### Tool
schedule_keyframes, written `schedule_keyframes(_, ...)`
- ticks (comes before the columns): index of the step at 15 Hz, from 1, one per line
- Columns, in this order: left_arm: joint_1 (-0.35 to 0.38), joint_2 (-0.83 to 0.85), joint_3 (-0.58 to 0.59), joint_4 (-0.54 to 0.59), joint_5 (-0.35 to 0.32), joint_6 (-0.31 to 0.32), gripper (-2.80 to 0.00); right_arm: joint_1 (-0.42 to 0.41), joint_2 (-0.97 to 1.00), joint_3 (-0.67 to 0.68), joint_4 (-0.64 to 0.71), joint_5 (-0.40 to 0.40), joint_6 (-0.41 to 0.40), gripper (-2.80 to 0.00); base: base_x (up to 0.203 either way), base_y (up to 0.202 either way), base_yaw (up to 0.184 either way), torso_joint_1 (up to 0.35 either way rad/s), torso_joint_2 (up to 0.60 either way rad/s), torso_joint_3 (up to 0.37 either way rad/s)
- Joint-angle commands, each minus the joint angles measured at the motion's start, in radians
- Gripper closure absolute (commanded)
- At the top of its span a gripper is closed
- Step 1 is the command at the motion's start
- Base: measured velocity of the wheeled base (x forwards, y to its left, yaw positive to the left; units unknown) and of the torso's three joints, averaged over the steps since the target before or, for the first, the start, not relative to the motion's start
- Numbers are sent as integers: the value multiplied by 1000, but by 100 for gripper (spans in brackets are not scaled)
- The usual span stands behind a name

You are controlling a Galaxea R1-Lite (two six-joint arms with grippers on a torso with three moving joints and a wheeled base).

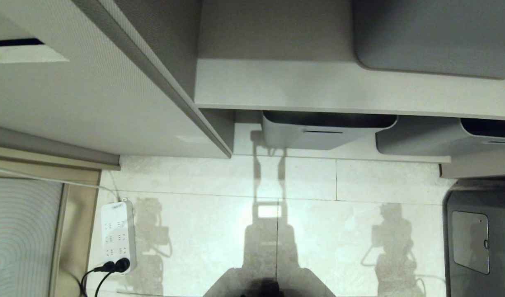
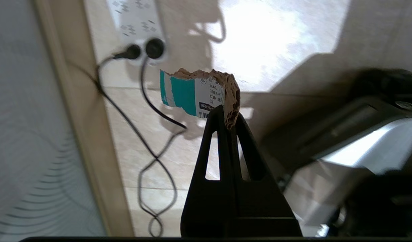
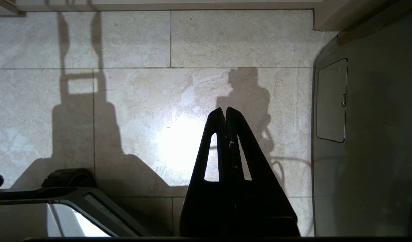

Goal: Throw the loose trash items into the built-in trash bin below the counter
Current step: Put the garbage in the trash can

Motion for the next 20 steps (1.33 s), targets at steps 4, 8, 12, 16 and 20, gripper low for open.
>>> schedule_keyframes(4,43,-298,6,105,-82,-7,0,0,1,2,0,0,0,0,0,0,0,0,0,0)
schedule_keyframes(8,49,-374,6,114,-84,-9,0,0,1,2,0,0,0,0,0,0,0,0,0,0)
schedule_keyframes(12,50,-445,6,114,-86,-8,0,0,0,2,0,0,0,0,0,0,0,0,0,0)
schedule_keyframes(16,50,-439,6,111,-86,-6,0,0,0,2,0,0,0,0,0,0,0,2,2,25)
schedule_keyframes(20,48,-471,6,111,-84,-9,0,0,1,2,0,0,0,0,0,0,0,3,3,195)
